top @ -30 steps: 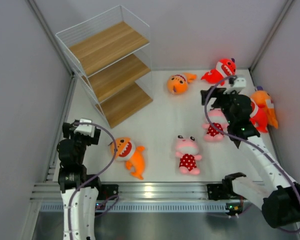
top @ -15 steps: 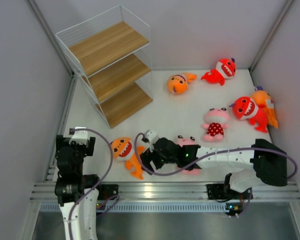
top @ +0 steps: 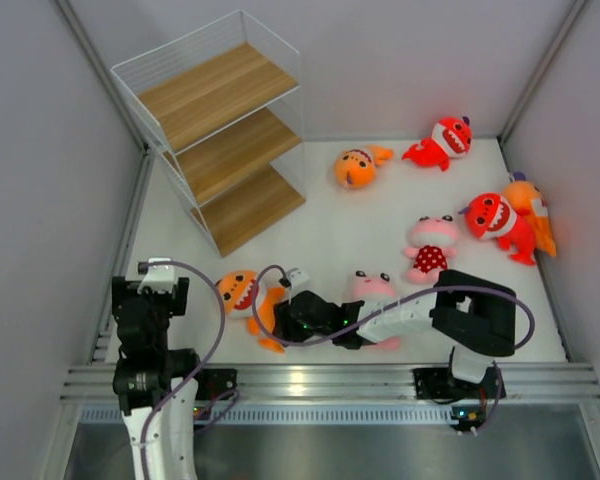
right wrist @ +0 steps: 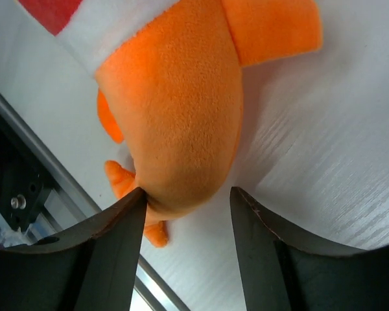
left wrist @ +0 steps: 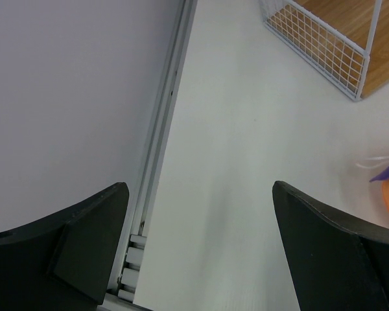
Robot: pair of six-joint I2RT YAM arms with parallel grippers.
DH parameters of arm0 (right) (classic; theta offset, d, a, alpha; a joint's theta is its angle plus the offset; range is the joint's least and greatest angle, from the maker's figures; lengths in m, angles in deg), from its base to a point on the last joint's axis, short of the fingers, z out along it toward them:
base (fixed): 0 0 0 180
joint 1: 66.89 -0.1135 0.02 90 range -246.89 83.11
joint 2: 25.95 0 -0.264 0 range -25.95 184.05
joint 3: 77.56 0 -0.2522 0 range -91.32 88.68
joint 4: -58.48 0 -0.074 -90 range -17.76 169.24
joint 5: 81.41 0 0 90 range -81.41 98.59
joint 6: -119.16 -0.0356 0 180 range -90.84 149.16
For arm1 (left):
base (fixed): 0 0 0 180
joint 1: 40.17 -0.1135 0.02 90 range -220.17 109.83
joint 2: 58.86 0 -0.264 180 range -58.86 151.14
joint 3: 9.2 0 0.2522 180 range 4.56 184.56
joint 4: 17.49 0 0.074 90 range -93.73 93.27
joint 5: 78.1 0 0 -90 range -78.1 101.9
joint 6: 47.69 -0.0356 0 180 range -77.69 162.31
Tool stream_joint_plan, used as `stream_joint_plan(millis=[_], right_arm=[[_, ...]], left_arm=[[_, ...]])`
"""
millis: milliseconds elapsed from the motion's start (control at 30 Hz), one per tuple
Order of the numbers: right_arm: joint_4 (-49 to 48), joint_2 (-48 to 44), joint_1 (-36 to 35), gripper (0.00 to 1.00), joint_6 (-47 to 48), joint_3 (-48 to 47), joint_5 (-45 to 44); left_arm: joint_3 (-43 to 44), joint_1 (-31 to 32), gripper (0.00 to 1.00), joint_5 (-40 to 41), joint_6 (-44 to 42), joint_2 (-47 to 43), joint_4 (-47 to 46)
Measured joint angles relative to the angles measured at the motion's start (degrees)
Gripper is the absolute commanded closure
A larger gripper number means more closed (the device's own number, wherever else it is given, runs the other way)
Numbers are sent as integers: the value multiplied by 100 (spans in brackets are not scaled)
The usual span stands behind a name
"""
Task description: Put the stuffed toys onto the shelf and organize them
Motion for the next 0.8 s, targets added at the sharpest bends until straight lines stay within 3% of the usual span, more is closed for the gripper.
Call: stream_joint_plan(millis=[100,200,233,467,800], right_arm=[[-111,63,0,65,-203,0,-208],[-234,66,0,88,-321,2,-343],[-251,66,0,100,-343,0,-385],[114,-216,33,100,-234,-63,-798],[1438,-1867,817,100,678,-1045,-955]], left_arm=[[-101,-2,1,-2,-11,-50,13],[-131,-2,1,-2,-13,-85,44],[-131,-2,1,-2,-15,-94,42],[-142,-2,1,-7,-35,-157,44],[-146,-2,1,-11,-76,-197,44]])
